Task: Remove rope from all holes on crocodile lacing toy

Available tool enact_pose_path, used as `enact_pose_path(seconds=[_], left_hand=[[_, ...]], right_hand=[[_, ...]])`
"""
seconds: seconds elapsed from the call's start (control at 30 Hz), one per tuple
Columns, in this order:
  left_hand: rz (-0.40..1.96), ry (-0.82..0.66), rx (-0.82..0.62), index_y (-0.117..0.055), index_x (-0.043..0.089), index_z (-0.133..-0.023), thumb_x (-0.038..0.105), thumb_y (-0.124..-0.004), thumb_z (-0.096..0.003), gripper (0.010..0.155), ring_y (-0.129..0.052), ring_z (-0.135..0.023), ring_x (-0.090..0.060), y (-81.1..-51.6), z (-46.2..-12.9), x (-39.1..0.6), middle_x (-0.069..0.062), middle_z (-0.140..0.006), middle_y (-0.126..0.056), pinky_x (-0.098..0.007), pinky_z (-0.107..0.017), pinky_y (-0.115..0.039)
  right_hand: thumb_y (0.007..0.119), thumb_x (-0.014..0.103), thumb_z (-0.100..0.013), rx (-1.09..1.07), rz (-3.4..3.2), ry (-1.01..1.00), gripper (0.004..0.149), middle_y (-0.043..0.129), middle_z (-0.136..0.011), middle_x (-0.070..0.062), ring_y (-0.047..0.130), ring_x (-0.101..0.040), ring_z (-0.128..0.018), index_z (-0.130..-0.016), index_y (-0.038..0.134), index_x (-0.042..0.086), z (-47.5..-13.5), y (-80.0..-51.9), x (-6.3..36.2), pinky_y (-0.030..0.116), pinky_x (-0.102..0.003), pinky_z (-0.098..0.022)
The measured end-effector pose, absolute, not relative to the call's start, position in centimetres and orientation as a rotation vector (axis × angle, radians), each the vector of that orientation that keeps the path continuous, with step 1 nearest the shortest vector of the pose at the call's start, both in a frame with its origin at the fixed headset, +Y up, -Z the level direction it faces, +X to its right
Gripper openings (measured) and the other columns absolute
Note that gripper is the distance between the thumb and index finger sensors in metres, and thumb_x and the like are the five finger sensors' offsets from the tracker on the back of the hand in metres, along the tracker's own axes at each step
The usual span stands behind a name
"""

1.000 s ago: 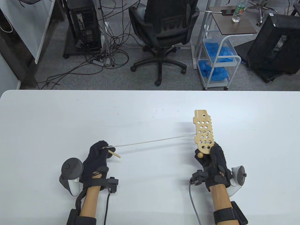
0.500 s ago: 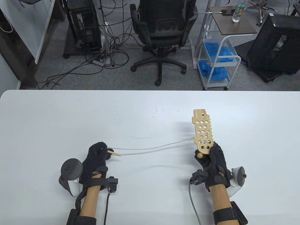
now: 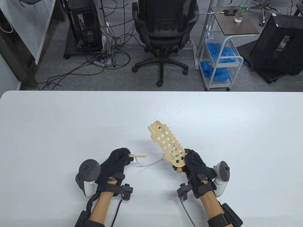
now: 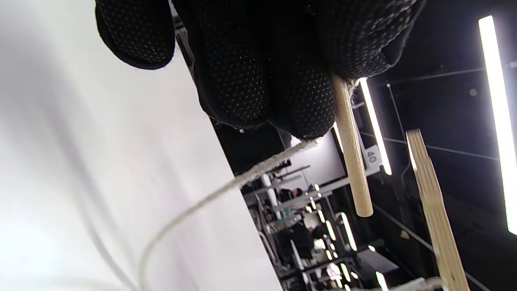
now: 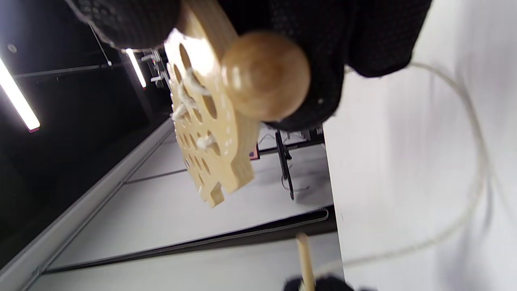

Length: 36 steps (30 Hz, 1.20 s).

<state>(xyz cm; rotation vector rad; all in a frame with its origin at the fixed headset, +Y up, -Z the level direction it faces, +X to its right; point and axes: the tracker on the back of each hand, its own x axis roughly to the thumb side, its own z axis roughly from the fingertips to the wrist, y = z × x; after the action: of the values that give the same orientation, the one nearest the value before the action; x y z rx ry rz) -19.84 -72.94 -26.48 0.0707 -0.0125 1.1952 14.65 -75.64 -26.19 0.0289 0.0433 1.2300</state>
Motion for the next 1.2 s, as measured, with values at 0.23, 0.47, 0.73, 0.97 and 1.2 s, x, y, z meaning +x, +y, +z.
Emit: enact_pose_path(seconds=[0.23,0.47,0.73,0.97,1.2], left_hand=[[1.383,-0.075,-0.038,-0.079,0.036,-0.093,0.035,-0.077,-0.0503,0.043,-0.099,-0.07,-0.016,-73.7,-26.5,-18.8,0.008,-0.078,-0.103,-0.056,-0.065,-0.075],[1.536,-0.15,-0.11,-0.075,0.037,-0.095,0.032,-0.074,-0.0528,0.043,-0.096,-0.074,-0.016,-74.1,-26.8,-18.7,0.008,-0.082,-0.099,-0.057,-0.067,-0.072],[1.625,-0.205,-0.192,-0.075,0.037,-0.095,0.031,-0.072,-0.0527,0.043,-0.095,-0.074,-0.017,-74.4,-27.0,-18.2,0.007,-0.082,-0.099,-0.058,-0.068,-0.07],[1.573,-0.203,-0.178,-0.08,0.041,-0.093,0.034,-0.075,-0.0516,0.042,-0.094,-0.075,-0.018,-74.2,-26.9,-18.1,0.006,-0.084,-0.098,-0.059,-0.068,-0.069],[1.547,-0.265,-0.19,-0.084,0.043,-0.091,0.037,-0.079,-0.0505,0.041,-0.09,-0.08,-0.02,-73.6,-26.7,-17.3,0.005,-0.089,-0.093,-0.061,-0.069,-0.067]], right_hand=[[0.078,0.034,-0.042,0.172,1.271,0.133,0.048,0.091,-0.069,-0.017,0.099,-0.034,-0.046,-0.083,0.072,0.01,-25.6,-75.4,11.8,0.076,-0.06,-0.047],[0.078,0.034,-0.042,0.216,1.284,0.152,0.048,0.092,-0.068,-0.017,0.099,-0.034,-0.045,-0.083,0.073,0.01,-25.3,-75.2,11.1,0.076,-0.06,-0.047],[0.078,0.034,-0.042,0.264,1.245,0.193,0.047,0.092,-0.068,-0.017,0.099,-0.034,-0.045,-0.083,0.073,0.011,-25.2,-74.9,10.6,0.076,-0.06,-0.047],[0.078,0.034,-0.042,0.303,1.237,0.214,0.047,0.093,-0.067,-0.017,0.1,-0.034,-0.044,-0.082,0.074,0.011,-25.1,-74.7,10.2,0.076,-0.06,-0.046],[0.078,0.034,-0.042,0.301,1.252,0.249,0.047,0.093,-0.067,-0.017,0.1,-0.034,-0.044,-0.082,0.074,0.011,-25.0,-75.0,9.7,0.076,-0.06,-0.046]])
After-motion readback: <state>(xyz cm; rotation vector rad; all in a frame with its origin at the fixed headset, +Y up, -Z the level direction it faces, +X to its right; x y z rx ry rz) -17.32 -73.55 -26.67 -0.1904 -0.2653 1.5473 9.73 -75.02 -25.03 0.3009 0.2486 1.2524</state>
